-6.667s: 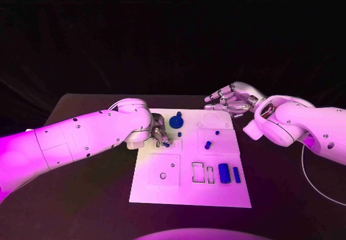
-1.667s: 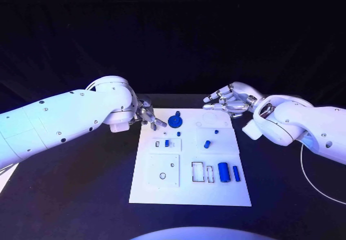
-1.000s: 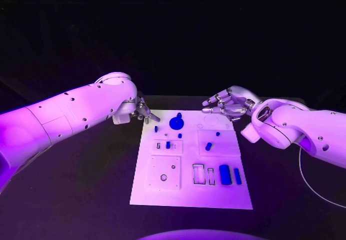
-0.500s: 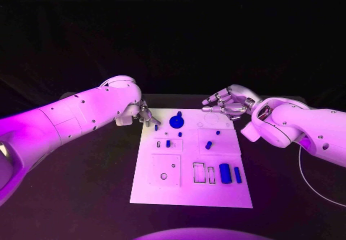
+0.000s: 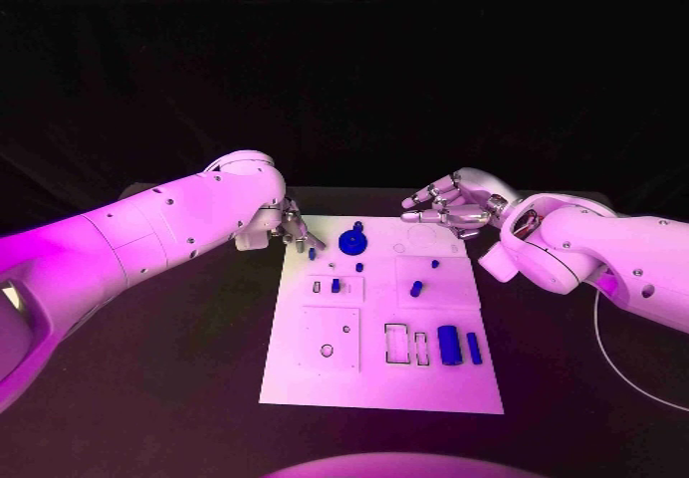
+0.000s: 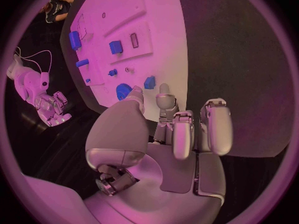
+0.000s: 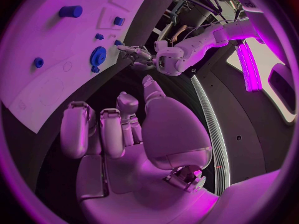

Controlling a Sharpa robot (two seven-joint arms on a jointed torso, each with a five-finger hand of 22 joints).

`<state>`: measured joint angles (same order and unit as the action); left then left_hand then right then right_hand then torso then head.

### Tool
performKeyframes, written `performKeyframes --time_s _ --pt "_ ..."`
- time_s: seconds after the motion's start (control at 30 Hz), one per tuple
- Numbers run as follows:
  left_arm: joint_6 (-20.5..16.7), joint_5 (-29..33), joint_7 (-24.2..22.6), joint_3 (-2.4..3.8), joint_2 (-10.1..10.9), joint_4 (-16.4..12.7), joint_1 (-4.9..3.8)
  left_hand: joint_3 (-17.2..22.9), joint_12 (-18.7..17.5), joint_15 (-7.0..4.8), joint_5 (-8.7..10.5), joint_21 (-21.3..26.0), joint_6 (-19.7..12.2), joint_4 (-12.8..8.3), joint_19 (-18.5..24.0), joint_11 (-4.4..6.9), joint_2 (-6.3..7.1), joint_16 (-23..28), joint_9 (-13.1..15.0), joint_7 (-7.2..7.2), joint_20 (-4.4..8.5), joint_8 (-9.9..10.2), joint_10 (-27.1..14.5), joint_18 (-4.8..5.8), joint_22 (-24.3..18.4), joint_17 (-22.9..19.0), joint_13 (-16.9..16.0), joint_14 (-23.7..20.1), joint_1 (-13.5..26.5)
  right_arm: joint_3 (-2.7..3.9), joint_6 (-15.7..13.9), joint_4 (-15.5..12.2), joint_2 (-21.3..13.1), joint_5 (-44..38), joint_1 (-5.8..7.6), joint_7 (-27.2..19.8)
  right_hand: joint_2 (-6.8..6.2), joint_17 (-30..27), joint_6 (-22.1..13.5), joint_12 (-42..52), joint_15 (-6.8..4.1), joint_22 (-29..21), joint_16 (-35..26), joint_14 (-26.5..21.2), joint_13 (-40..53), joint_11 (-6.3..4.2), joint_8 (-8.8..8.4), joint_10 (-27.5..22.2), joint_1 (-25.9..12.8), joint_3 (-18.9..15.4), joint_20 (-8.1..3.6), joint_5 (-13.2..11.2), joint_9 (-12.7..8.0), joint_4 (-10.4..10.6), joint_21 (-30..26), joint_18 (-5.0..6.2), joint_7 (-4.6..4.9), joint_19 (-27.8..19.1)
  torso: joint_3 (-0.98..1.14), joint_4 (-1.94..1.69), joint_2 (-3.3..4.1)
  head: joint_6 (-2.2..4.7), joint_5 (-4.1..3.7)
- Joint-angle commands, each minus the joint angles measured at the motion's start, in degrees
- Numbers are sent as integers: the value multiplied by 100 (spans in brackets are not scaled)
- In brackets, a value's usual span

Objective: Assemble the parts on the task board

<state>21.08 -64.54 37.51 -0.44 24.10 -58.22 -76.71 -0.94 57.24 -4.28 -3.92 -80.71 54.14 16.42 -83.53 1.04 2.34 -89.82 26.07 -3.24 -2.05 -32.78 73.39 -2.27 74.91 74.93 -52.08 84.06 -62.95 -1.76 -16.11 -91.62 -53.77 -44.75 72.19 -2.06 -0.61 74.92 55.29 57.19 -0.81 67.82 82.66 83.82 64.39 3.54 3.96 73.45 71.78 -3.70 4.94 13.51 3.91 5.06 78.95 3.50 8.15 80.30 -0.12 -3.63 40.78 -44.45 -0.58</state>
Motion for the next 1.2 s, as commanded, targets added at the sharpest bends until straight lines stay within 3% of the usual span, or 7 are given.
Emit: performKeyframes --time_s 0.03,0.9,1.2 --pt "74 82 -129 1 -25 -5 1 -42 35 -3 23 -39 36 -13 -39 -7 -83 -18 -10 17 -6 -31 38 -64 428 1507 4 594 -19 0 85 4 11 -26 -3 -41 17 352 39 -18 -28 -2 -21 372 -4 -22 4 -27 -18 -46 -5 10 8 0 -25 96 19 -42 0 2 3 2 -2" --pt "261 99 7 -7 -103 55 11 -76 63 -9 10 -47 68 -186 -53 4 -293 -18 -68 26 2 -61 46 -58 464 1507 39 594 -513 0 111 4 39 -26 -7 -48 39 352 42 -10 -29 -2 -24 373 -5 -24 5 -28 2 -68 -6 81 8 1 -28 95 19 -39 -7 0 2 -22 -3" --pt "224 113 25 -8 -109 61 14 2 68 -14 3 -45 76 -253 -55 11 -438 -18 -81 35 6 -79 47 -58 473 1507 54 594 -671 0 111 4 38 -26 -9 -50 39 352 42 -10 -29 -2 -24 373 -5 -24 5 -28 2 -68 -6 81 8 1 -28 95 19 -39 -6 1 5 -29 -2"
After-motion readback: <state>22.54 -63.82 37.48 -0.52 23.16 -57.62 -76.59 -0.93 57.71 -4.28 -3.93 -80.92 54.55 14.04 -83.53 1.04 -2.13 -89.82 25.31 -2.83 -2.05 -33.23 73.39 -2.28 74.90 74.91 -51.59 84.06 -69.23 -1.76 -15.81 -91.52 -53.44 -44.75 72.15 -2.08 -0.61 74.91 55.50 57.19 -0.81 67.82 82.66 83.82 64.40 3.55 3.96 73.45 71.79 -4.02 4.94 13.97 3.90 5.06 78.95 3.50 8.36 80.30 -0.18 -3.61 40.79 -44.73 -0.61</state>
